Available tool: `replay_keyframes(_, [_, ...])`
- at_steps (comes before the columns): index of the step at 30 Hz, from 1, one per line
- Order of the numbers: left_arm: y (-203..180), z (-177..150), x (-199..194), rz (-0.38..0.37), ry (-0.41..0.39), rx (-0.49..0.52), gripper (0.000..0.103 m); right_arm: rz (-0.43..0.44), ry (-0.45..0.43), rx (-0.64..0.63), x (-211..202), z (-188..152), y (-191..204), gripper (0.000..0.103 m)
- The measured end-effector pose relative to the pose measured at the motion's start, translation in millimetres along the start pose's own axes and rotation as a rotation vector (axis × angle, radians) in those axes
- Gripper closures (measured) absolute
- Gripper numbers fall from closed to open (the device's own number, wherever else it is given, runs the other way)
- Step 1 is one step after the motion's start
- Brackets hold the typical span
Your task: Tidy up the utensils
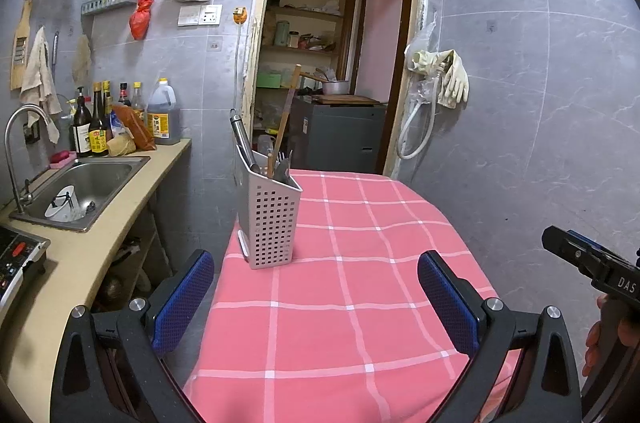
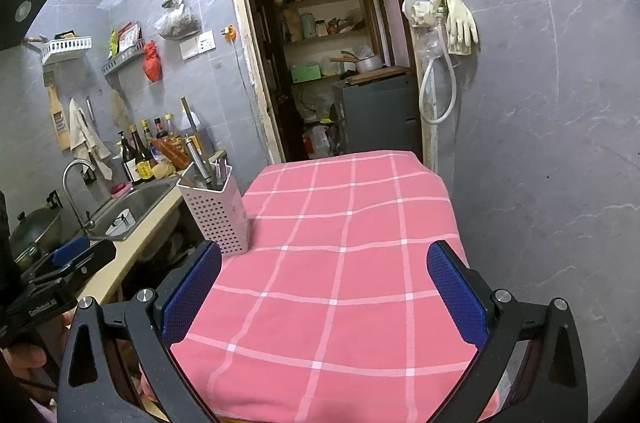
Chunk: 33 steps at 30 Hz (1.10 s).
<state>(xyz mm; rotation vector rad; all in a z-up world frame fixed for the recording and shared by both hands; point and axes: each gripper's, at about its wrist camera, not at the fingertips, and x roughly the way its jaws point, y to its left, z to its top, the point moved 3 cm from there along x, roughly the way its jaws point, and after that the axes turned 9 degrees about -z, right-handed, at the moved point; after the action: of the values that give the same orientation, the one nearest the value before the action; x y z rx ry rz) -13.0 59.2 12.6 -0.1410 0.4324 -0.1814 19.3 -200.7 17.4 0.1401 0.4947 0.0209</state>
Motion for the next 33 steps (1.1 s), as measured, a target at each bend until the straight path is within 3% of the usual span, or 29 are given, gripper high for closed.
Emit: replay_keyframes(33, [1.6,1.4,0.6,-0.002,0.002,0.001,0.001,0.000,0.006,0.000,-1.3,-2.2,6.9,0.002])
